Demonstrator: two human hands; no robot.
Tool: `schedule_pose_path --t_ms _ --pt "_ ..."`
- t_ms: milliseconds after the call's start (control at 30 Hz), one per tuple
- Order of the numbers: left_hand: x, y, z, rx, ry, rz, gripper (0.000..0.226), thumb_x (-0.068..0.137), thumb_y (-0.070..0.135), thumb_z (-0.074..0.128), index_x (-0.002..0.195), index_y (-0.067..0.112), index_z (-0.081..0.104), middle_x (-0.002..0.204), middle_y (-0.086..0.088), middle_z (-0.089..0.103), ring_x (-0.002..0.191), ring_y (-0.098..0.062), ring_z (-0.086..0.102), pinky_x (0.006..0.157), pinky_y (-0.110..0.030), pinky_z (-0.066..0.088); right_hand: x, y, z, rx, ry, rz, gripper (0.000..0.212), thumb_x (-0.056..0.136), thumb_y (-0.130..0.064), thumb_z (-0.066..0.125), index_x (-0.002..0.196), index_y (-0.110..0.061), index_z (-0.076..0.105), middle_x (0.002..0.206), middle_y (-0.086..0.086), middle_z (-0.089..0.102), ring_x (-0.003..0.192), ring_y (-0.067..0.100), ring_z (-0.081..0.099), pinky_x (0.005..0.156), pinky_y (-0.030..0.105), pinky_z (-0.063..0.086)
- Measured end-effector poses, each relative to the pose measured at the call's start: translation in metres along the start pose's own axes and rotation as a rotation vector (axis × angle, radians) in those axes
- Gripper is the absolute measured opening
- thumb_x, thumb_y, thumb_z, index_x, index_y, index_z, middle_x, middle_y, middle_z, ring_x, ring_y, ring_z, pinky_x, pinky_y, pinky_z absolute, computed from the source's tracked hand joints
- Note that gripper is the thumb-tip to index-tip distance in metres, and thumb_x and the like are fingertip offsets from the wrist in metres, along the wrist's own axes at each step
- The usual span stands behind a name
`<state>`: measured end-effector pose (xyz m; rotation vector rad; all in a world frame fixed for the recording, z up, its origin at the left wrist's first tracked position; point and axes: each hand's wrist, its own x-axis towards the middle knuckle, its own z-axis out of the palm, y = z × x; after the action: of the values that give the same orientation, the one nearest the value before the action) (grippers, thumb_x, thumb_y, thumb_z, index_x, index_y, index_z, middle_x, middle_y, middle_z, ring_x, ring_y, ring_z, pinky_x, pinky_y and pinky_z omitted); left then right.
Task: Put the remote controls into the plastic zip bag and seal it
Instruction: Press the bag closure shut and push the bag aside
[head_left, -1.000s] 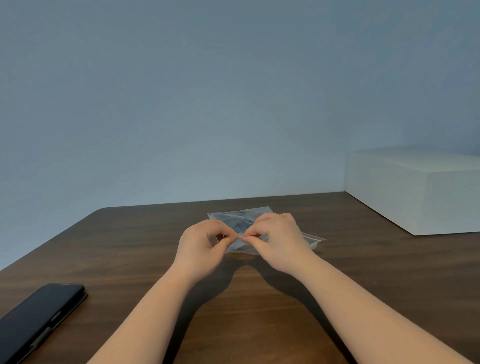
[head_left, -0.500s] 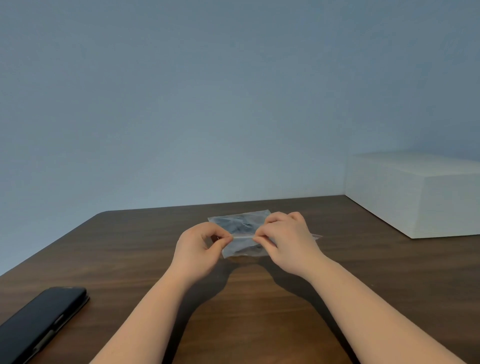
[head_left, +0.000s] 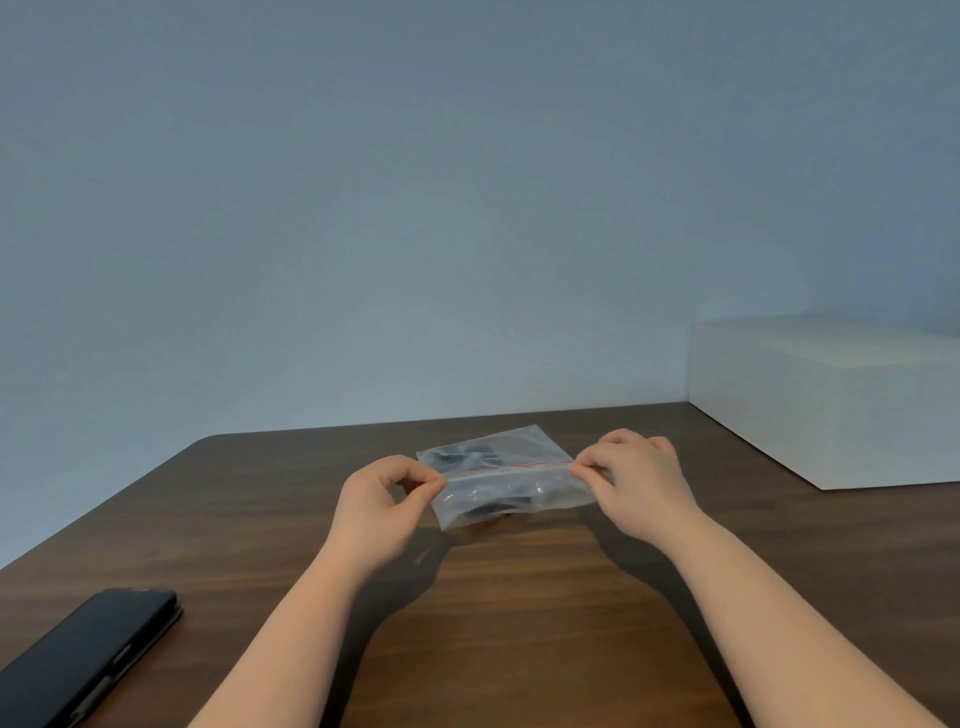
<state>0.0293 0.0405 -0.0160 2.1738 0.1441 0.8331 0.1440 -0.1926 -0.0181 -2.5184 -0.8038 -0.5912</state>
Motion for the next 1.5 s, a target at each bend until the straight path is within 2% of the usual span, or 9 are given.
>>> schedule_pose_path --t_ms 600,700,833,933,1000,1067,1200,1333,1500 --pt "0.001 -0.009 0.0 -0.035 -0.072 -0.082 0.014 0.08 0.017 0.069 0.066 0.021 0.068 0.08 0.001 0.072 0.077 -0.012 0.061 0.065 -0.018 0.043 0.0 0.02 -0.003 0.071 -0.056 0.24 0.021 0.089 -0.045 0.055 0.077 -0.028 0.061 0.083 -0.007 0.067 0.082 0.013 0.058 0.082 0.036 0.05" --pt "0.0 -0.006 -0.003 -0.105 -0.151 -0.079 0.032 0.084 0.03 0.063 0.054 0.018 0.064 0.057 0.008 0.062 0.059 -0.009 0.054 0.062 -0.021 0.04 -0.002 0.021 -0.004 0.287 -0.001 0.246 0.014 0.091 -0.03 0.054 0.086 -0.027 0.066 0.092 -0.007 0.067 0.091 0.014 0.059 0.084 0.035 0.05" --pt "-0.002 0.003 0.002 -0.193 -0.14 -0.159 0.066 0.092 0.043 0.041 0.049 -0.004 0.057 0.053 -0.008 0.059 0.047 -0.005 0.051 0.062 -0.019 0.042 -0.005 0.008 -0.007 0.469 0.15 0.236 0.023 0.093 -0.027 0.048 0.091 -0.018 0.07 0.093 -0.003 0.07 0.089 0.016 0.061 0.078 0.034 0.051" --pt "0.0 -0.003 0.011 -0.008 -0.069 -0.16 0.057 0.091 0.044 0.045 0.045 0.011 0.051 0.049 -0.001 0.053 0.05 -0.012 0.051 0.066 -0.034 0.047 -0.004 0.0 -0.004 0.389 0.132 0.184 0.031 0.095 -0.037 0.044 0.092 -0.019 0.07 0.091 -0.001 0.072 0.085 0.017 0.064 0.076 0.036 0.054" --pt "-0.001 -0.007 0.018 0.174 -0.066 -0.069 0.035 0.088 0.038 0.054 0.058 0.02 0.06 0.059 0.004 0.06 0.061 -0.014 0.056 0.071 -0.04 0.051 -0.003 -0.001 0.004 0.295 0.0 0.14 0.027 0.095 -0.034 0.045 0.102 -0.023 0.068 0.102 -0.003 0.071 0.092 0.015 0.062 0.078 0.03 0.051" --pt "-0.003 -0.007 0.026 0.261 -0.148 0.019 0.013 0.087 0.036 0.057 0.088 0.027 0.067 0.091 0.007 0.069 0.086 -0.013 0.061 0.084 -0.038 0.052 -0.003 -0.002 0.014 0.188 -0.176 0.087 0.027 0.094 -0.032 0.047 0.114 -0.026 0.065 0.118 -0.005 0.066 0.106 0.014 0.059 0.087 0.029 0.047" --pt "-0.004 -0.017 0.041 0.397 -0.419 0.001 0.055 0.087 0.041 0.054 0.137 0.025 0.037 0.144 0.006 0.044 0.131 -0.015 0.04 0.107 -0.03 0.033 -0.006 -0.005 0.027 0.123 -0.431 0.012 0.034 0.093 -0.032 0.05 0.126 -0.028 0.058 0.131 -0.004 0.059 0.117 0.017 0.054 0.098 0.034 0.046" --pt "-0.005 -0.018 0.045 0.404 -0.522 -0.101 0.073 0.085 0.05 0.052 0.144 0.024 0.018 0.154 0.006 0.024 0.138 -0.016 0.028 0.112 -0.031 0.027 -0.005 -0.005 0.028 0.134 -0.48 0.013 0.037 0.094 -0.032 0.047 0.131 -0.029 0.053 0.136 -0.003 0.055 0.121 0.018 0.052 0.101 0.036 0.044" --pt "-0.001 -0.01 0.054 0.507 -0.556 -0.114 0.071 0.086 0.055 0.045 0.143 0.024 0.016 0.147 0.002 0.038 0.13 -0.021 0.04 0.105 -0.033 0.036 -0.004 -0.001 0.029 0.089 -0.502 -0.009 0.04 0.096 -0.032 0.043 0.135 -0.028 0.049 0.144 -0.001 0.048 0.129 0.02 0.045 0.106 0.038 0.04"
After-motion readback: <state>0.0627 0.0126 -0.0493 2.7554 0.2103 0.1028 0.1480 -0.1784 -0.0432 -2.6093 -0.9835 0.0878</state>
